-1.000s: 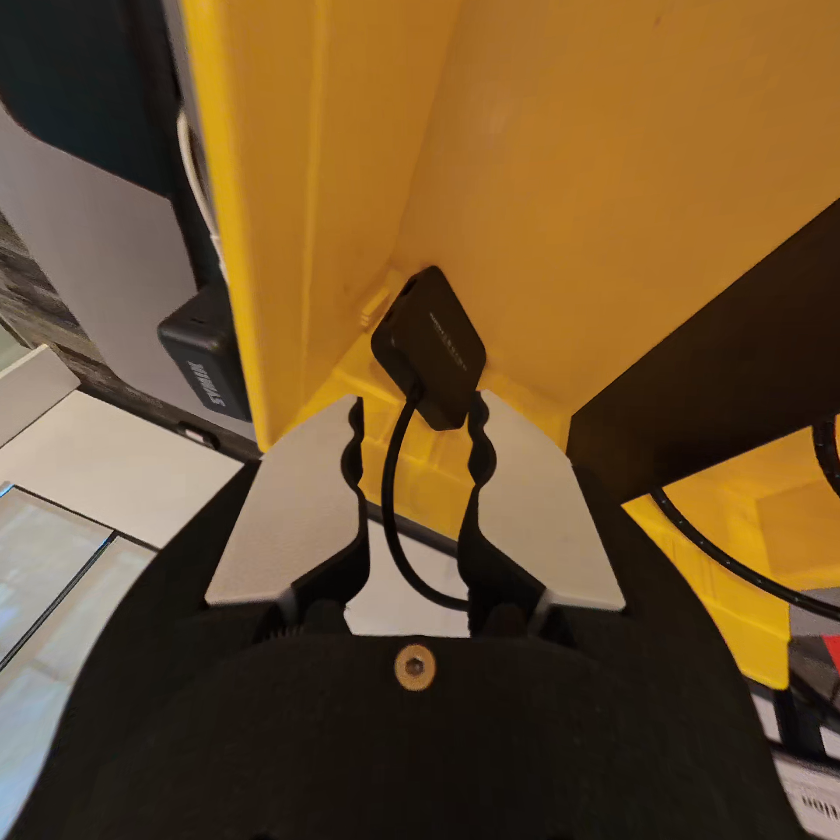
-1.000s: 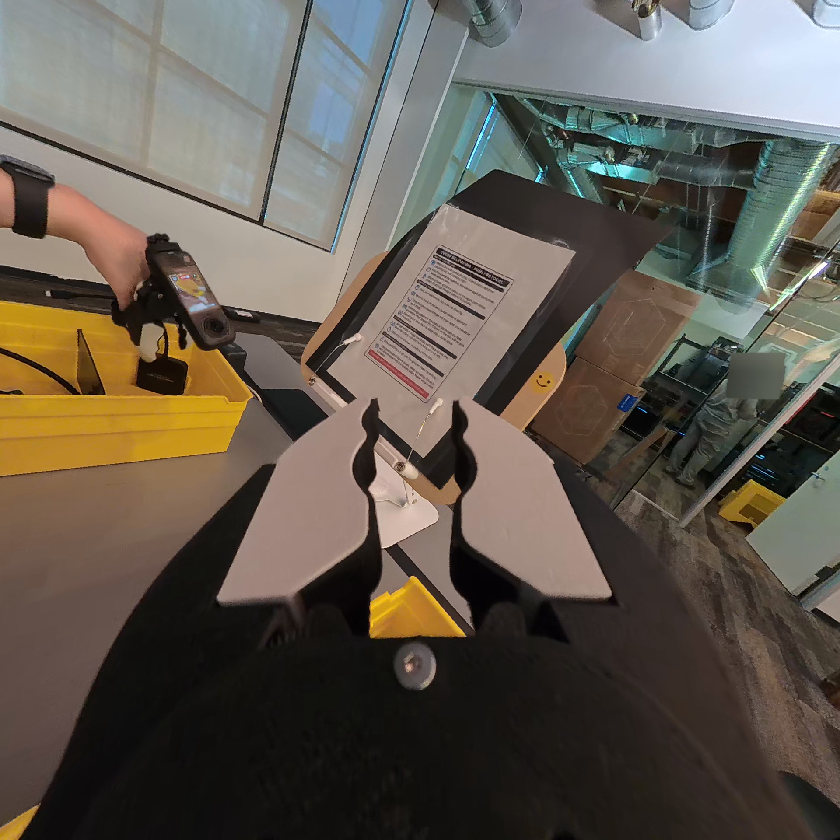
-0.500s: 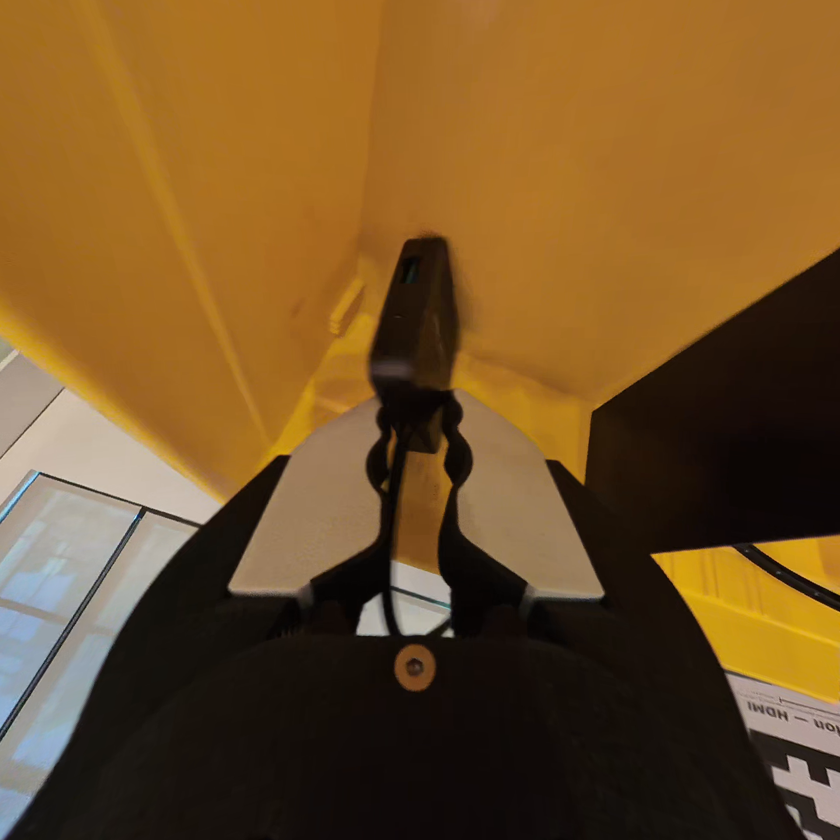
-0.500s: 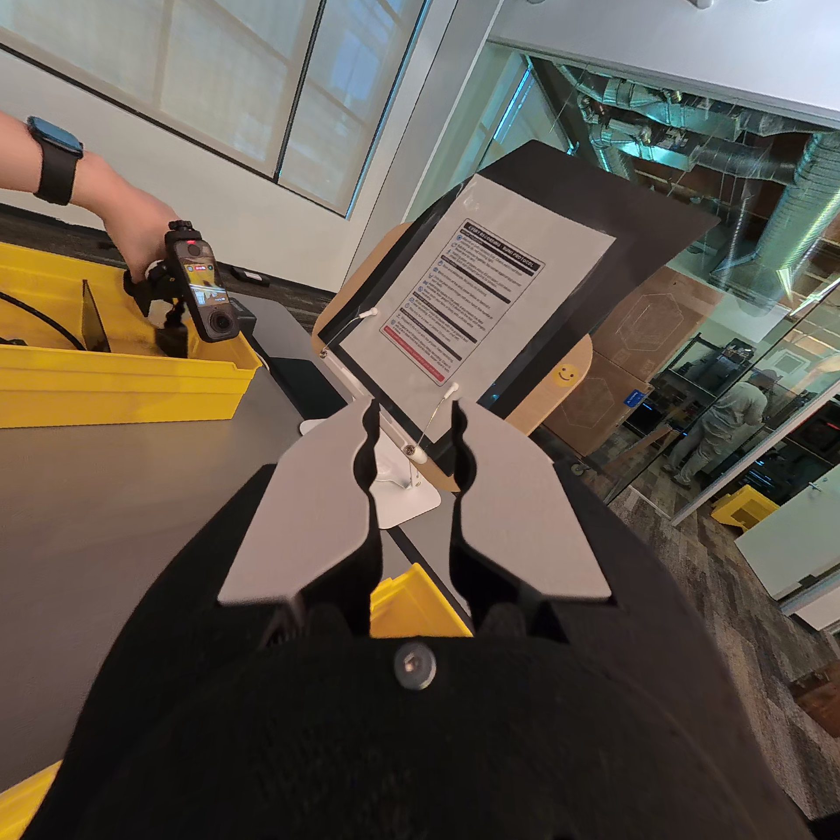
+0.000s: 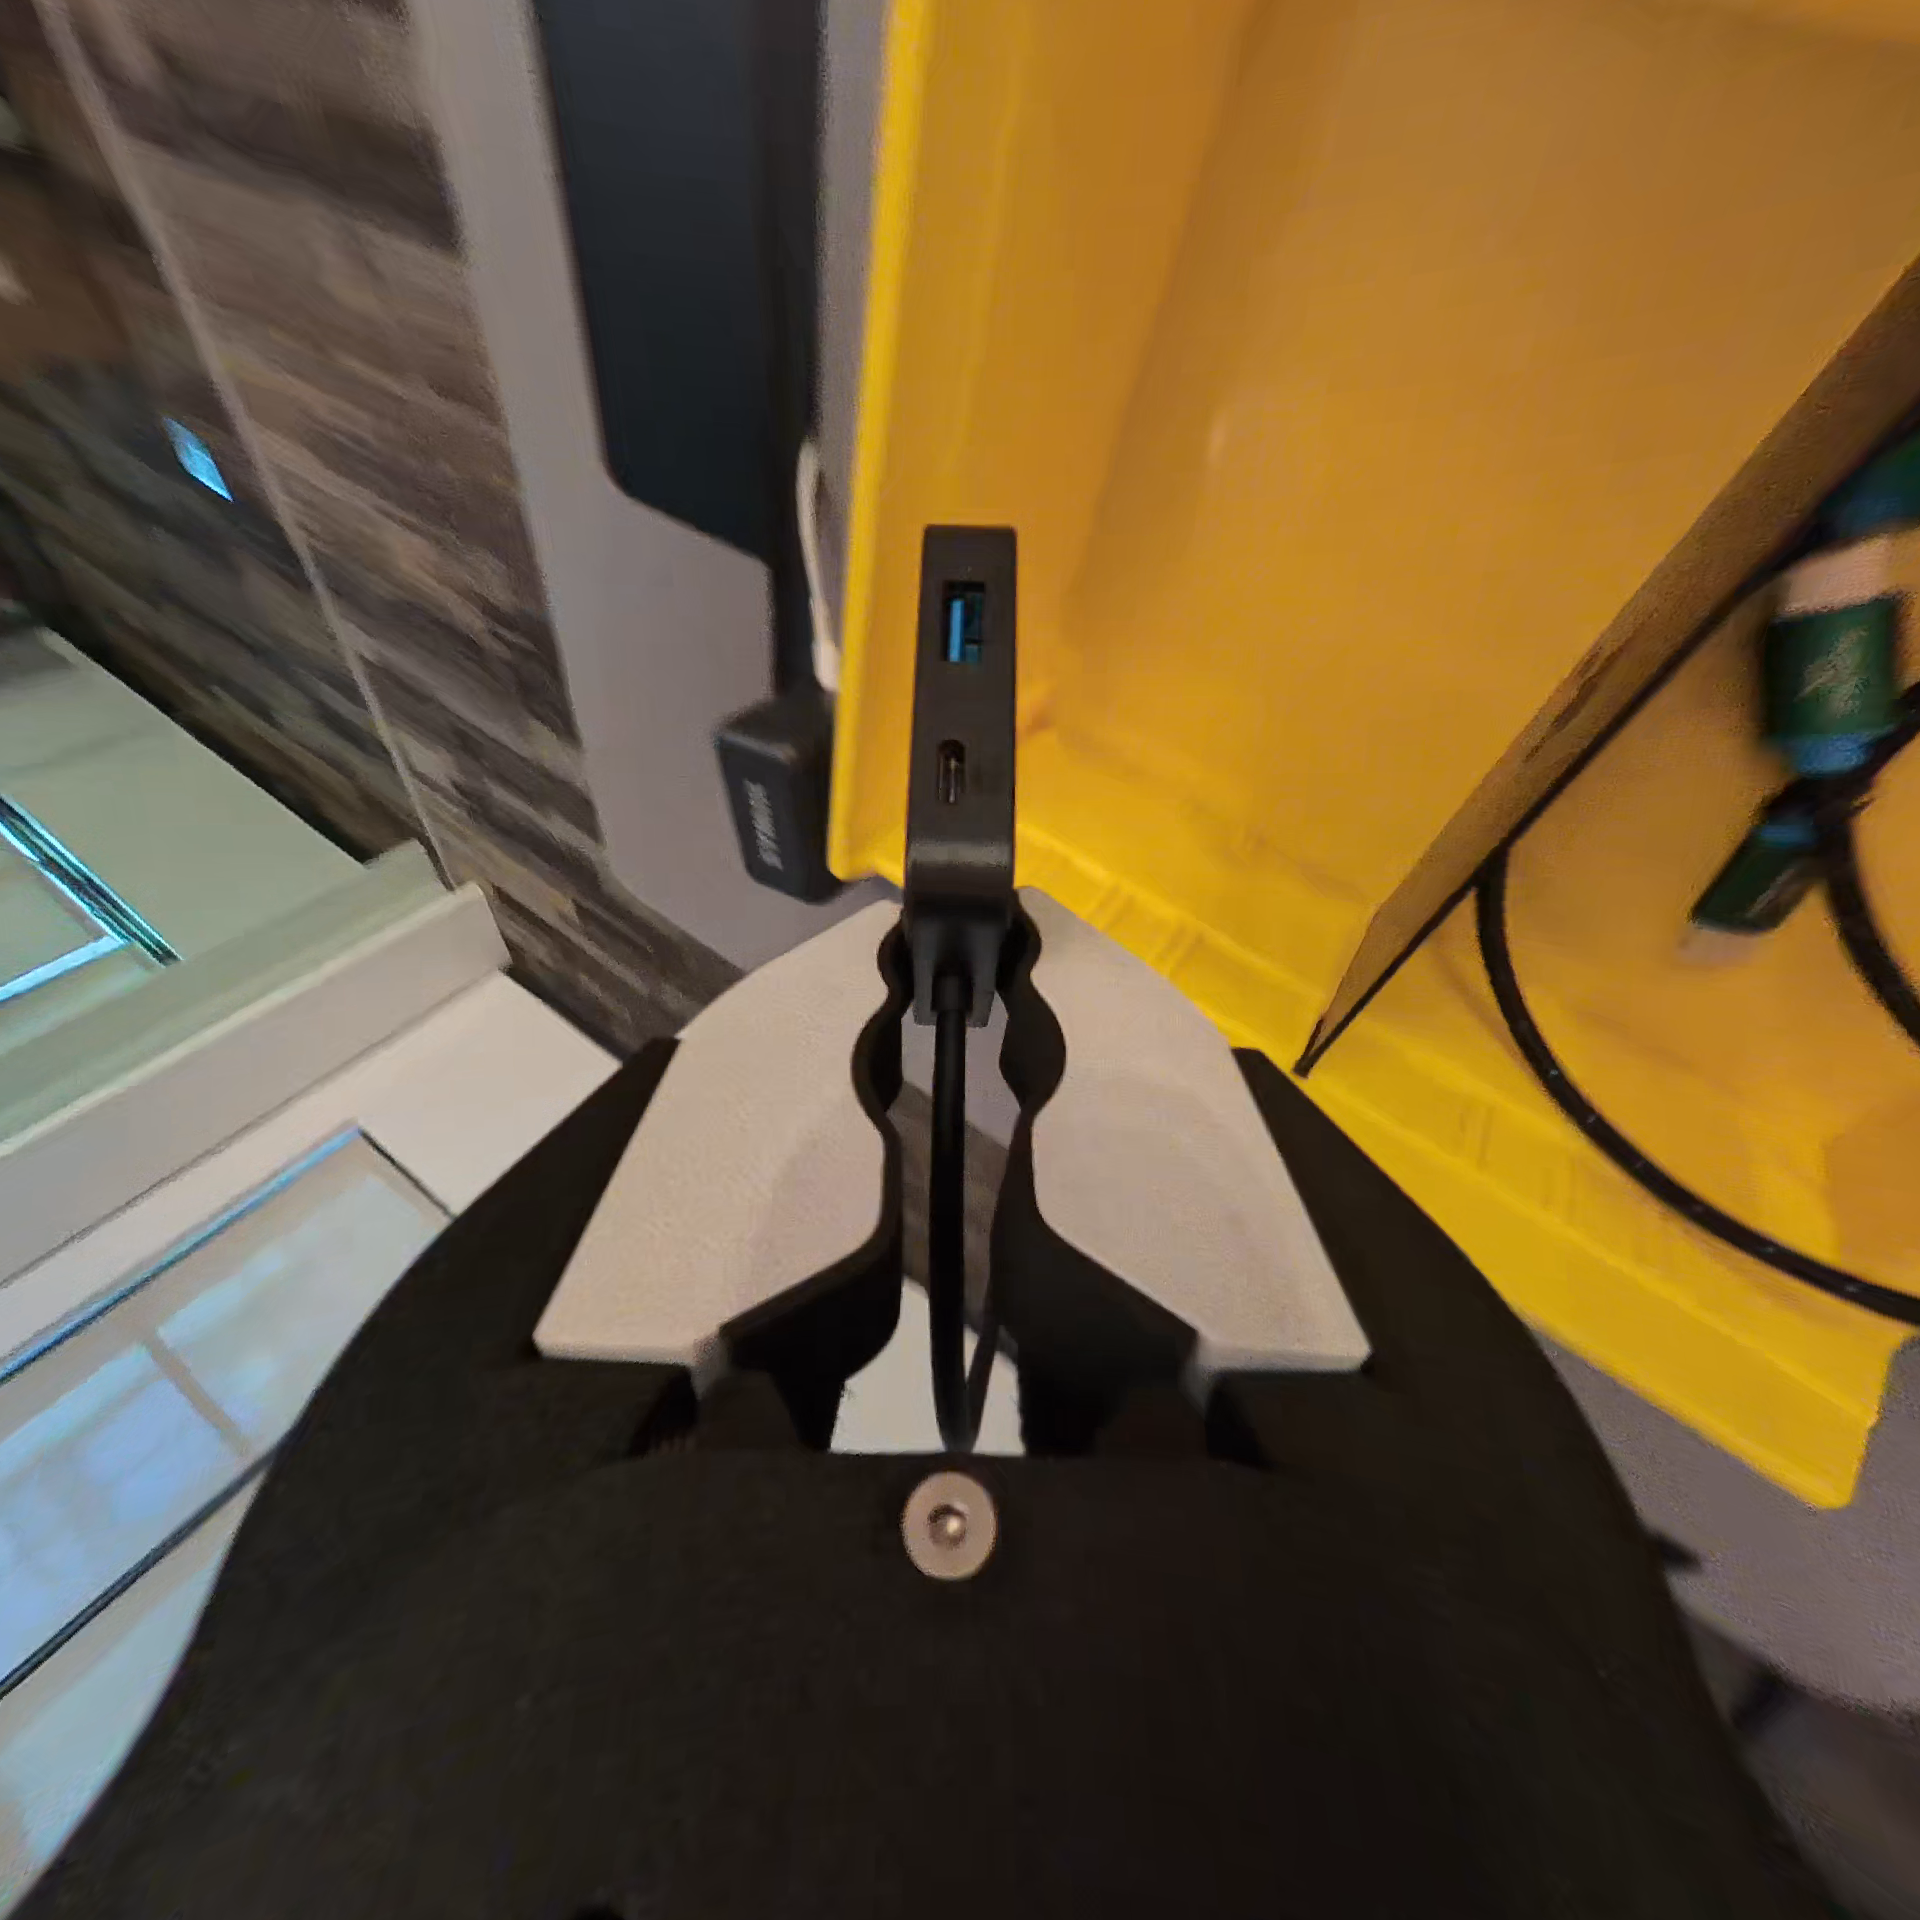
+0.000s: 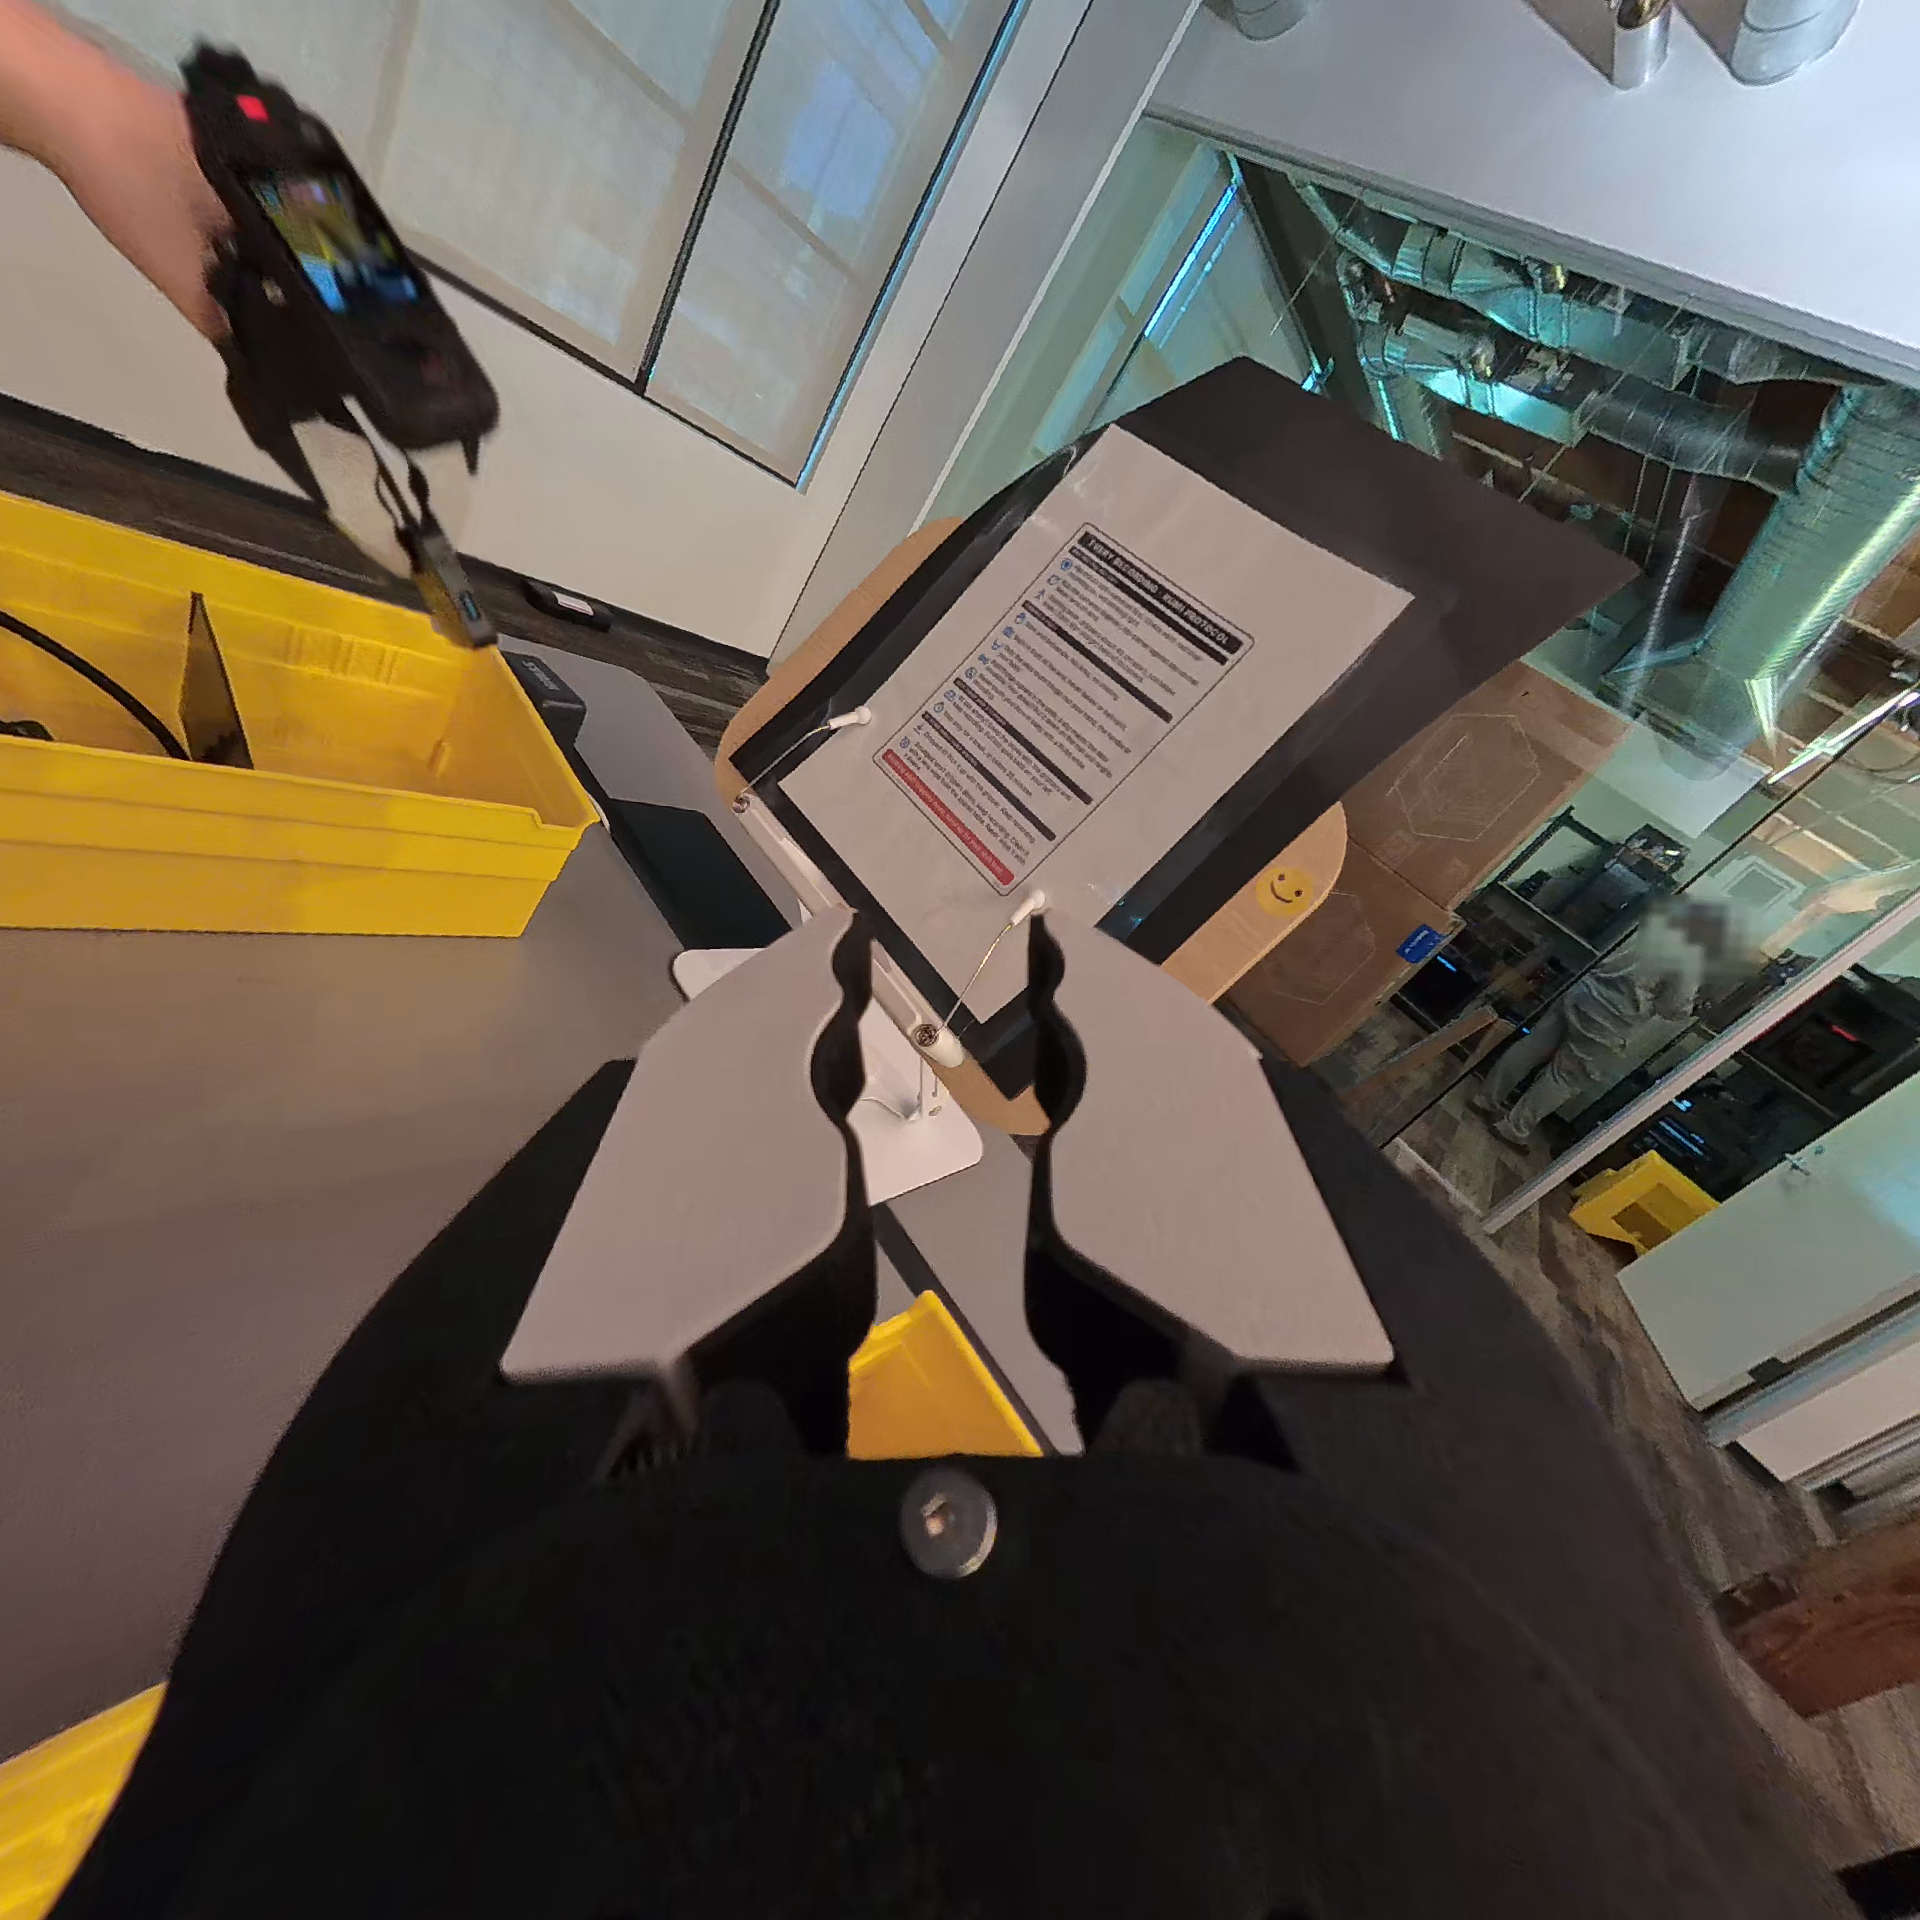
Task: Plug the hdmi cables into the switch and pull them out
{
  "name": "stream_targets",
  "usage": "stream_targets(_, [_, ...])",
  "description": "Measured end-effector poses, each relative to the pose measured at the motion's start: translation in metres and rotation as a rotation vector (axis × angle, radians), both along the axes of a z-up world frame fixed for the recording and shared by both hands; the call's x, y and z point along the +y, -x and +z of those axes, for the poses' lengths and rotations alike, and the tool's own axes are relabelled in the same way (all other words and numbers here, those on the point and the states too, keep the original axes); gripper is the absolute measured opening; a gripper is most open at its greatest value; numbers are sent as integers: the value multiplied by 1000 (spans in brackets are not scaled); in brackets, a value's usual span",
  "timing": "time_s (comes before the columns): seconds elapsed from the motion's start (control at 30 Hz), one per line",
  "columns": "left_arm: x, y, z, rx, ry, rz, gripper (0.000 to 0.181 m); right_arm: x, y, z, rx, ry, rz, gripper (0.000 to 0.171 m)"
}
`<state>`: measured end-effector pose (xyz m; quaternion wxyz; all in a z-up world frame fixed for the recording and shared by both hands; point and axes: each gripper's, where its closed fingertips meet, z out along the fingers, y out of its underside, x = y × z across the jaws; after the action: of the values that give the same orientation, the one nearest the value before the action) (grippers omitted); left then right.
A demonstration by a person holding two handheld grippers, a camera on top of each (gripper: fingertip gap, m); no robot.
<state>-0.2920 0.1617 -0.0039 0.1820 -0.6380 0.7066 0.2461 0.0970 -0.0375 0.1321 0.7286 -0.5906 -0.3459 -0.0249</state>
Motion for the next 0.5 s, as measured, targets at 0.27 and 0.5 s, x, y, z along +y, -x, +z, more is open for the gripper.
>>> stream_targets(0.27, [-99, -104, 70, -298, -43, -293, 14, -14, 6, 8, -34, -32, 30, 29])
stream_targets(0.5, [-195, -219, 102, -664, 204, -379, 15, -34, 24, 6, -81, -2, 144, 28])
